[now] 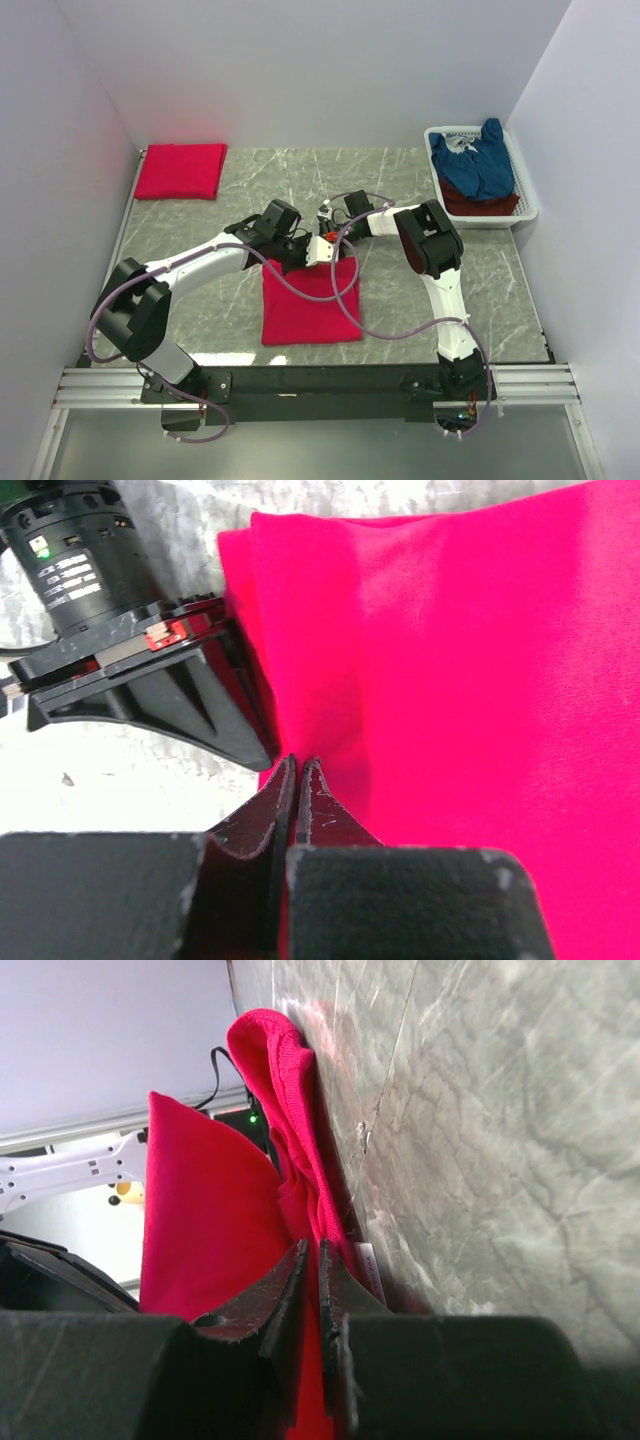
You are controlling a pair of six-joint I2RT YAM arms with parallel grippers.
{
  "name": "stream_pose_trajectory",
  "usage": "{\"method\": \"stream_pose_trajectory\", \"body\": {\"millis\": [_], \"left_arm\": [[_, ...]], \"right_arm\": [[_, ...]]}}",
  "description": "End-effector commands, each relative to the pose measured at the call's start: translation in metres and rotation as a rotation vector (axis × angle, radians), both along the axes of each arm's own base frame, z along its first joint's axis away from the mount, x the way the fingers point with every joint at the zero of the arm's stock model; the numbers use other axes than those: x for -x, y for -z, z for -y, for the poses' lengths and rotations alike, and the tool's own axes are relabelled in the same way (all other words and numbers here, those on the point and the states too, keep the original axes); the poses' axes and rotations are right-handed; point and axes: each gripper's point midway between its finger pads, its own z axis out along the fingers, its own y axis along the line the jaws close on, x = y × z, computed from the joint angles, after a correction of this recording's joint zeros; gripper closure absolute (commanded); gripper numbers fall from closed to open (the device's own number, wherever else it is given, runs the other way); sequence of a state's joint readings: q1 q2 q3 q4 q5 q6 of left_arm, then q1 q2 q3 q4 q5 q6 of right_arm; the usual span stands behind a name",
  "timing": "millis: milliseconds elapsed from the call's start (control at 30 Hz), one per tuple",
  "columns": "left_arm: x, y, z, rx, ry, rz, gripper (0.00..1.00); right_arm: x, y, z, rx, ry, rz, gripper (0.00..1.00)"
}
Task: Fold and stack the t-shirts
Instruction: Fold the tshirt
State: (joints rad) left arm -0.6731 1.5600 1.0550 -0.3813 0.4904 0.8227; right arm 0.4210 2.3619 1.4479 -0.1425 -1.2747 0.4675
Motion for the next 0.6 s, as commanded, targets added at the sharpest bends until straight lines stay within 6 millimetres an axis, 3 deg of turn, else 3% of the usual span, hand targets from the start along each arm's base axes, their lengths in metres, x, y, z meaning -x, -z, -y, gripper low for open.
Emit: {"method": "stream_pose_trajectory", "body": {"millis": [0,567], "left_arm": [[-0.021,-0.033,0.01,0.057,0.006,0.133,1.0],[-0.057,-0.04,0.007,0.078,-0.044,0.238,0.99]], "right_arm": [[0.011,0.027,0.005,0.052,-0.006,-0.059,0.85],[0.014,0.03,0.006,0.052,-0.015,-0.058,0.85]]}}
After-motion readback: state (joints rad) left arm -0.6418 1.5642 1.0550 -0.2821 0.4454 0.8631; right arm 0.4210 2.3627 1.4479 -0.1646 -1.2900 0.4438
